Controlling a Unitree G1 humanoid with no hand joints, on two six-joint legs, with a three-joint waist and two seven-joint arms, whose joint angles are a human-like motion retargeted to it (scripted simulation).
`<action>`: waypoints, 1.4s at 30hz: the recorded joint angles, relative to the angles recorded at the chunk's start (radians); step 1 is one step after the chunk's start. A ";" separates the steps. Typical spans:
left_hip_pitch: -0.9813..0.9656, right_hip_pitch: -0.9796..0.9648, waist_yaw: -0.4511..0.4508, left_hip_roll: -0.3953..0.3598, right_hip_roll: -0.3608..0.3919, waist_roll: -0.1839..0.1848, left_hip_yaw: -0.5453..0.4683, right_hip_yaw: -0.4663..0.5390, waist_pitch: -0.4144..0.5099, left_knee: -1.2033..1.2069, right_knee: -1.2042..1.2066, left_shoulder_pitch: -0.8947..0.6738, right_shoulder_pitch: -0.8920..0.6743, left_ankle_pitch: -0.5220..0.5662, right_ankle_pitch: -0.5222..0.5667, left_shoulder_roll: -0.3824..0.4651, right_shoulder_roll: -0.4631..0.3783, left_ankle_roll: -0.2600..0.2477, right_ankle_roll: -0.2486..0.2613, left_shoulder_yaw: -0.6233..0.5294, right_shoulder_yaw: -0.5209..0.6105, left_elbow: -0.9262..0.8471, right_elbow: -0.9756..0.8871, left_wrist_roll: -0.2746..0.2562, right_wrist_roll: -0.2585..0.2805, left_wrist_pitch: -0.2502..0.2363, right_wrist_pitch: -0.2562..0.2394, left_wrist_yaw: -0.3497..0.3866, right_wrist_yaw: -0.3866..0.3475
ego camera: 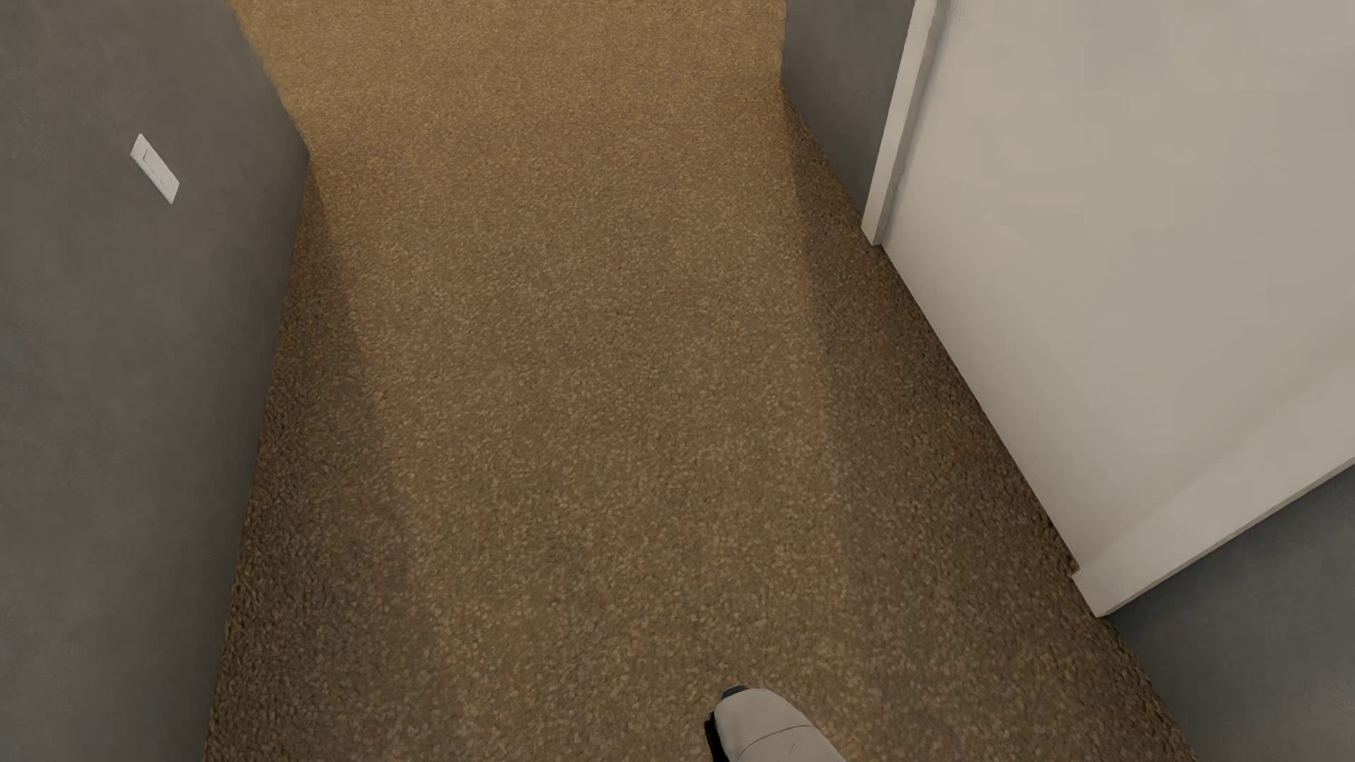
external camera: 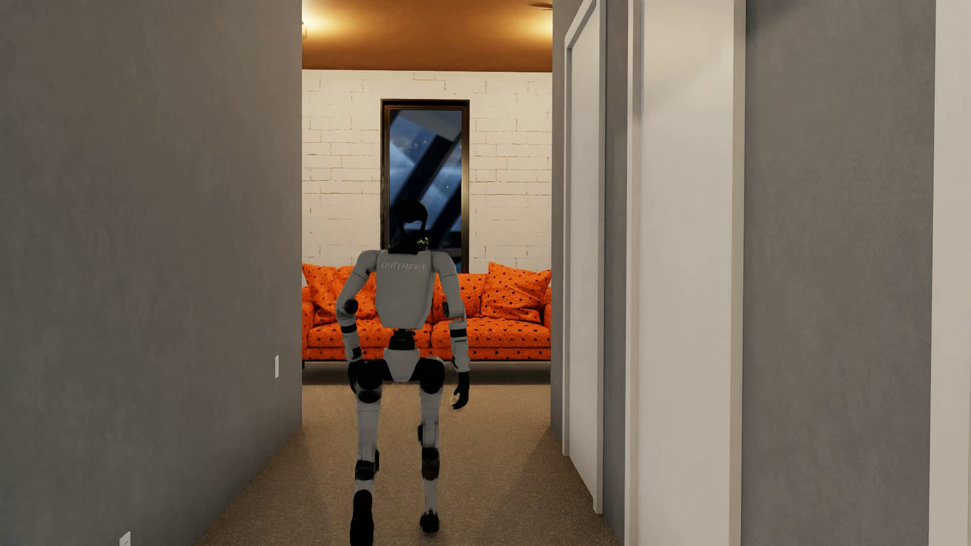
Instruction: Approach the sofa
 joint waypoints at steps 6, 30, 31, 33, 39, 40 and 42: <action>-0.539 0.681 0.421 -0.095 -0.019 -0.068 0.000 0.000 -0.013 -0.497 -0.427 0.262 -0.140 0.017 0.041 -0.010 -0.007 0.000 0.000 -0.101 -0.160 0.112 -0.452 0.000 0.000 0.000 0.000 0.000 0.000; 0.075 0.108 -0.041 0.031 -0.002 0.020 0.000 0.000 -0.067 -0.068 -0.091 0.006 0.156 0.012 0.119 -0.001 -0.002 0.000 0.000 0.267 -0.024 -0.190 0.110 0.000 0.000 0.000 0.000 0.000 0.000; -0.028 0.204 0.014 0.017 0.024 0.012 0.000 0.000 -0.055 0.082 -0.128 0.006 0.128 -0.033 0.101 -0.017 0.008 0.000 0.000 0.182 -0.029 -0.094 0.048 0.000 0.000 0.000 0.000 0.000 0.000; -0.222 0.409 0.156 -0.046 0.037 -0.044 0.000 0.000 -0.040 0.109 -0.250 0.083 0.061 -0.066 0.108 -0.050 0.037 0.000 0.000 0.118 -0.073 0.038 -0.121 0.000 0.000 0.000 0.000 0.000 0.000; -0.538 0.818 0.475 -0.044 -0.034 -0.086 0.000 0.000 -0.055 -0.743 -0.432 0.314 -0.171 -0.475 0.055 -0.031 0.005 0.000 0.000 -0.151 -0.230 0.238 -0.621 0.000 0.000 0.000 0.000 0.000 0.000; -0.562 0.864 0.520 -0.032 -0.054 -0.086 0.000 0.000 -0.055 -0.732 -0.422 0.340 -0.187 -0.540 0.061 -0.024 -0.002 0.000 0.000 -0.152 -0.263 0.238 -0.652 0.000 0.000 0.000 0.000 0.000 0.000; -0.599 0.930 0.560 -0.074 -0.098 -0.102 0.000 0.000 -0.069 -0.697 -0.343 0.380 -0.164 -0.261 0.199 -0.017 0.002 0.000 0.000 -0.160 -0.307 0.263 -0.641 0.000 0.000 0.000 0.000 0.000 0.000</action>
